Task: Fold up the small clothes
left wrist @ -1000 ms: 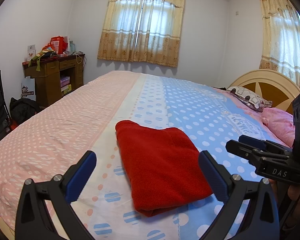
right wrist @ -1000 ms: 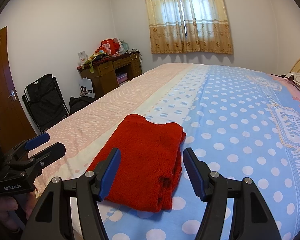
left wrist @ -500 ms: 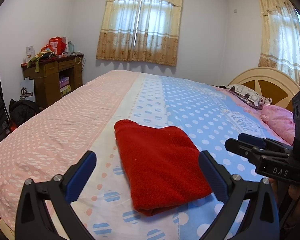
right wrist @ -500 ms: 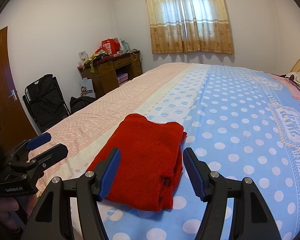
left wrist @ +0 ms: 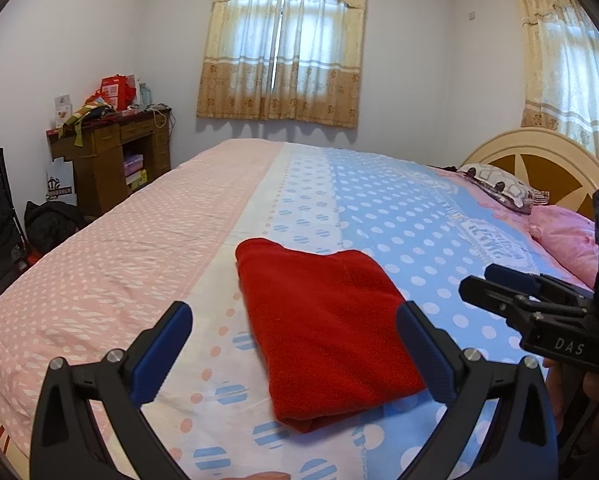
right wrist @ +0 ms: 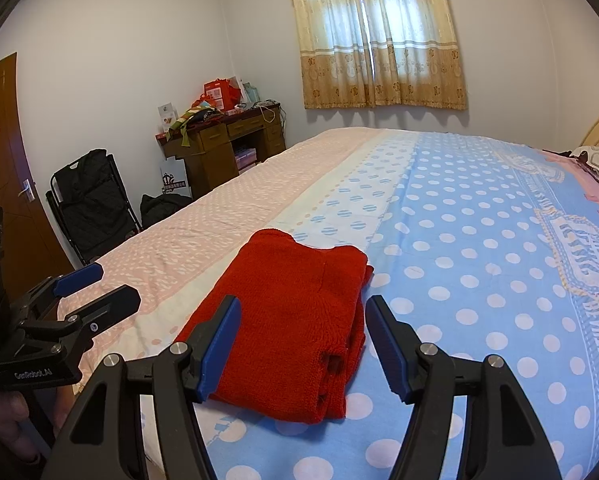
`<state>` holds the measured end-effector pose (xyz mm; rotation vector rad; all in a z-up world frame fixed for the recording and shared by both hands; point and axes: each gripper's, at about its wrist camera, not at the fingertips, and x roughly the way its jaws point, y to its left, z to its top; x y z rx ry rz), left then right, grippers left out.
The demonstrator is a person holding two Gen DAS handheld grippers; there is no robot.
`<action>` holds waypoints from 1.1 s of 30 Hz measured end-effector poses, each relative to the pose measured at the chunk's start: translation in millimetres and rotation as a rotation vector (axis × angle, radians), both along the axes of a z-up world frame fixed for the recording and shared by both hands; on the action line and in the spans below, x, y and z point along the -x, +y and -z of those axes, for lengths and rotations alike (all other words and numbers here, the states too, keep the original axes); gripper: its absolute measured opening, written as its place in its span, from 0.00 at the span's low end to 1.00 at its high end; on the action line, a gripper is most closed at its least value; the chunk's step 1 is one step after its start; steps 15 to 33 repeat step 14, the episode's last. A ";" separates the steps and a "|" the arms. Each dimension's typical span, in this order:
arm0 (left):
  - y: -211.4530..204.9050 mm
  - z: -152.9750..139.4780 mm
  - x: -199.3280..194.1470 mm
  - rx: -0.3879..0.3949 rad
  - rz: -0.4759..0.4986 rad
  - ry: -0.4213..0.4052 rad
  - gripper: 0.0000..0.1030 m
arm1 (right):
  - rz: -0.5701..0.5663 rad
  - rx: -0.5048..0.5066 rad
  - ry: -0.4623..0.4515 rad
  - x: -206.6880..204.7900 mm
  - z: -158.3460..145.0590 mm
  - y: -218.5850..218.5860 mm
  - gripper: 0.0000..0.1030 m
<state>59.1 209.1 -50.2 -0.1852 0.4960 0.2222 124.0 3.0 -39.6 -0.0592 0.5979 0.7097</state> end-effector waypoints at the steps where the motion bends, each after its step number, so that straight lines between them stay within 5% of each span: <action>1: 0.5 0.2 -0.2 -0.002 -0.005 0.000 1.00 | 0.000 0.001 0.000 0.1 0.2 0.2 0.64; 33: 0.7 2.9 -0.2 -0.034 -0.006 -0.007 1.00 | 0.002 0.001 0.007 -0.2 0.8 -1.9 0.64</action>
